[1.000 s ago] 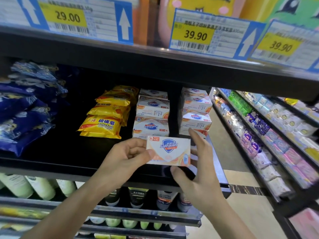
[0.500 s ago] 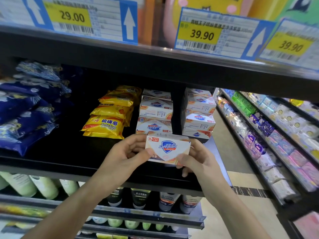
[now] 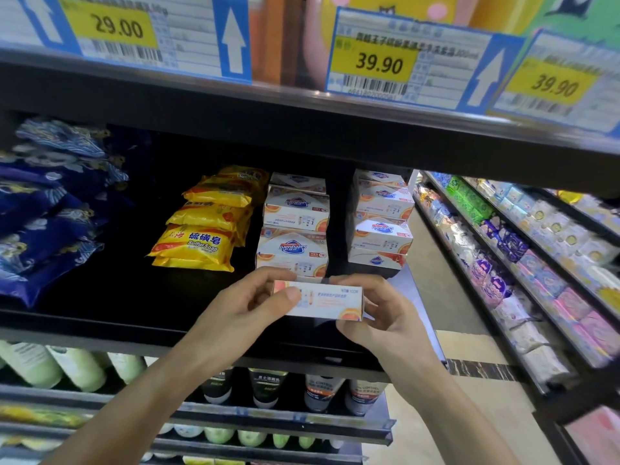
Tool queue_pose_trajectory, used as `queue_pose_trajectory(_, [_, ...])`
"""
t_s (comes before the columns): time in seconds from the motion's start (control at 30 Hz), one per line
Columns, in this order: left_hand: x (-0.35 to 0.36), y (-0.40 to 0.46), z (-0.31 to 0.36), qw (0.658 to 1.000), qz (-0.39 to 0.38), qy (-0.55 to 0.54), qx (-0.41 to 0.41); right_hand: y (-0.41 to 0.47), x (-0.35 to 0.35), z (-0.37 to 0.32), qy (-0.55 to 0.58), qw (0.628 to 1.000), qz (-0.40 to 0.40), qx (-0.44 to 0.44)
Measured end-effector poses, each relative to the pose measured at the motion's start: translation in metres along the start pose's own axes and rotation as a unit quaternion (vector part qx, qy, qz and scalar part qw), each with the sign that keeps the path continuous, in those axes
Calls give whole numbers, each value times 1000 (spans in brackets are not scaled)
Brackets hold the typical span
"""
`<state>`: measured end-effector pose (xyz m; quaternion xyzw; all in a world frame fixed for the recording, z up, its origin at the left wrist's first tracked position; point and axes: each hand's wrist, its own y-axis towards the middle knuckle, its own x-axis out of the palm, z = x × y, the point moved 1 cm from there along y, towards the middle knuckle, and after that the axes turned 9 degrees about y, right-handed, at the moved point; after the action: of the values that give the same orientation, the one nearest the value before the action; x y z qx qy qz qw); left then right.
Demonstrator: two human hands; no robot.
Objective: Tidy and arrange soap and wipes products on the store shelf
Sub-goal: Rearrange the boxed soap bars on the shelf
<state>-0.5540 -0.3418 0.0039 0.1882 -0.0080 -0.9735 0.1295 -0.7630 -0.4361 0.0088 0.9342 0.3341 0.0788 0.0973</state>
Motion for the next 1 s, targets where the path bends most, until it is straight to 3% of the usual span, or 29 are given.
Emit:
queue_pose_trajectory(0.23, [-2,-3,0,998,23,-50,15,2,-2,8,23,1000,-9,4])
queue_pose_trajectory(0.43, [-10,-5,-7,992,70,-88,54,12,-9,9,156,984,52,71])
queue_pose_trajectory(0.7, [-10,-2,-9,997,9,-9,78,11,-2,2,62,993,-8,105])
queue_pose_trajectory(1.0, [-12,-1,-10,996,-12,16,83,8,-3,3,39,994,6,98])
